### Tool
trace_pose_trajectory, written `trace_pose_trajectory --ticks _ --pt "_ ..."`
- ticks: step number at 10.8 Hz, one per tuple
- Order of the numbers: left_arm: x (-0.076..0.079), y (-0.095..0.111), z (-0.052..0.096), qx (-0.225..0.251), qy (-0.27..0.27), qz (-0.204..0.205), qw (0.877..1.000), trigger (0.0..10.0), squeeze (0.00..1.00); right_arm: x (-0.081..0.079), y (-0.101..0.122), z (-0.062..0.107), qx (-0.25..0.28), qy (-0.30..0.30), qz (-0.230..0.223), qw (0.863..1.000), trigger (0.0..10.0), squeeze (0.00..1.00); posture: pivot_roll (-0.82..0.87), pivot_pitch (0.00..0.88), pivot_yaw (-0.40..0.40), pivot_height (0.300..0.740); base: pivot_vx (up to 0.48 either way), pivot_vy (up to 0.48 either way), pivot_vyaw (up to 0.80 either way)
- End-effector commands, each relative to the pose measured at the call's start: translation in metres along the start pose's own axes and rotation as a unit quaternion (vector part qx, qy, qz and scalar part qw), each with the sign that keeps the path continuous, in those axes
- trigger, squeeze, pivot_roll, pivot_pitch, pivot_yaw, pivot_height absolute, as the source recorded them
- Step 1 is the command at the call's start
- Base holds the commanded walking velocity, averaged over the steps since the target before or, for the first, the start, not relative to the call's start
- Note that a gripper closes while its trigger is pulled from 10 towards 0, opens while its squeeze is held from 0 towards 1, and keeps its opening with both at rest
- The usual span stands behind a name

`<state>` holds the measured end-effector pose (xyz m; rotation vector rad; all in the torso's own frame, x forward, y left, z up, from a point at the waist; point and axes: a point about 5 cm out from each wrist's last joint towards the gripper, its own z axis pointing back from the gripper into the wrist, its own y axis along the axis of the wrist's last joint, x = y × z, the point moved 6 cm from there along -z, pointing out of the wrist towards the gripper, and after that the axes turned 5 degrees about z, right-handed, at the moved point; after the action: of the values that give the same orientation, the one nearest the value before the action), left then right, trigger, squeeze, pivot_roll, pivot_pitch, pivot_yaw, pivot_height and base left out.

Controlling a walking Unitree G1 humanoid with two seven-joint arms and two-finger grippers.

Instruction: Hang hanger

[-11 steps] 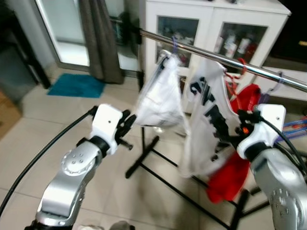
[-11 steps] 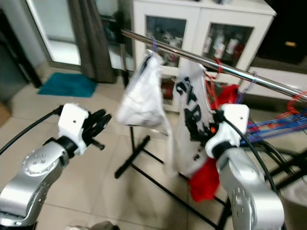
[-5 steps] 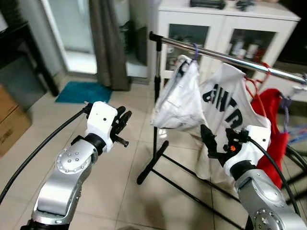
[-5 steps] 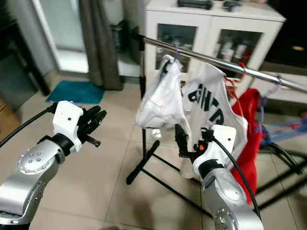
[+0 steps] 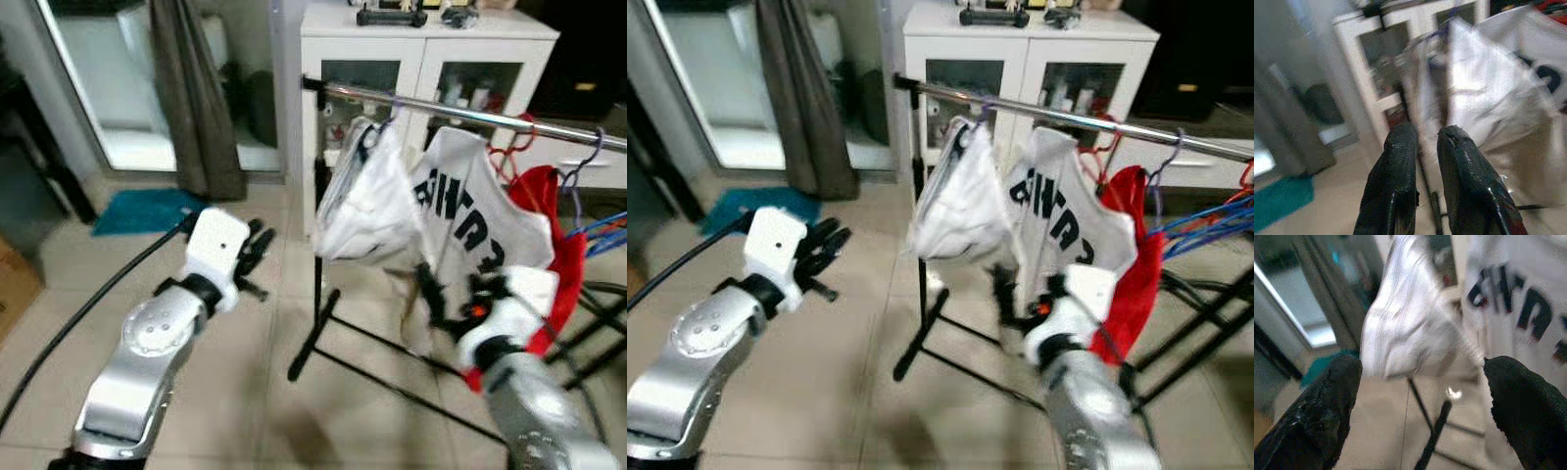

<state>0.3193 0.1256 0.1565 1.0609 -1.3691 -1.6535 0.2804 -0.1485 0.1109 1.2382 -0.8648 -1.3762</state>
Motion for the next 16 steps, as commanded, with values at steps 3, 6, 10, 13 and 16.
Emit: trace_pose_trajectory --ticks 3,6,10,13,16 --pt "-0.002 -0.001 -0.001 0.000 0.019 0.019 1.000 10.0 0.00 0.007 0.009 -0.009 0.010 -0.012 0.023 1.000 10.0 0.00 0.08 0.007 0.014 0.740 0.000 0.000 0.00" --pt "0.002 -0.003 0.000 -0.003 0.014 0.017 1.000 10.0 0.00 0.011 0.008 -0.011 0.005 -0.012 0.040 0.999 10.0 0.00 0.08 0.010 0.006 0.740 0.000 0.000 0.00" --pt "0.013 -0.011 0.001 -0.014 -0.014 0.035 0.999 10.0 0.00 0.024 0.004 -0.012 0.013 -0.051 0.013 0.999 10.0 0.00 0.08 0.009 0.013 0.740 0.143 0.000 0.00" --pt "0.017 -0.013 0.001 -0.017 -0.025 0.040 0.999 10.0 0.00 0.014 0.006 -0.018 0.016 -0.029 0.019 0.999 10.0 0.00 0.08 0.005 0.021 0.740 0.370 0.000 -0.44" --pt "0.018 -0.012 -0.001 -0.015 -0.026 0.041 0.999 10.0 0.00 0.012 0.008 -0.022 0.022 -0.030 0.026 0.999 10.0 0.00 0.08 0.005 0.018 0.740 0.400 0.000 0.00"
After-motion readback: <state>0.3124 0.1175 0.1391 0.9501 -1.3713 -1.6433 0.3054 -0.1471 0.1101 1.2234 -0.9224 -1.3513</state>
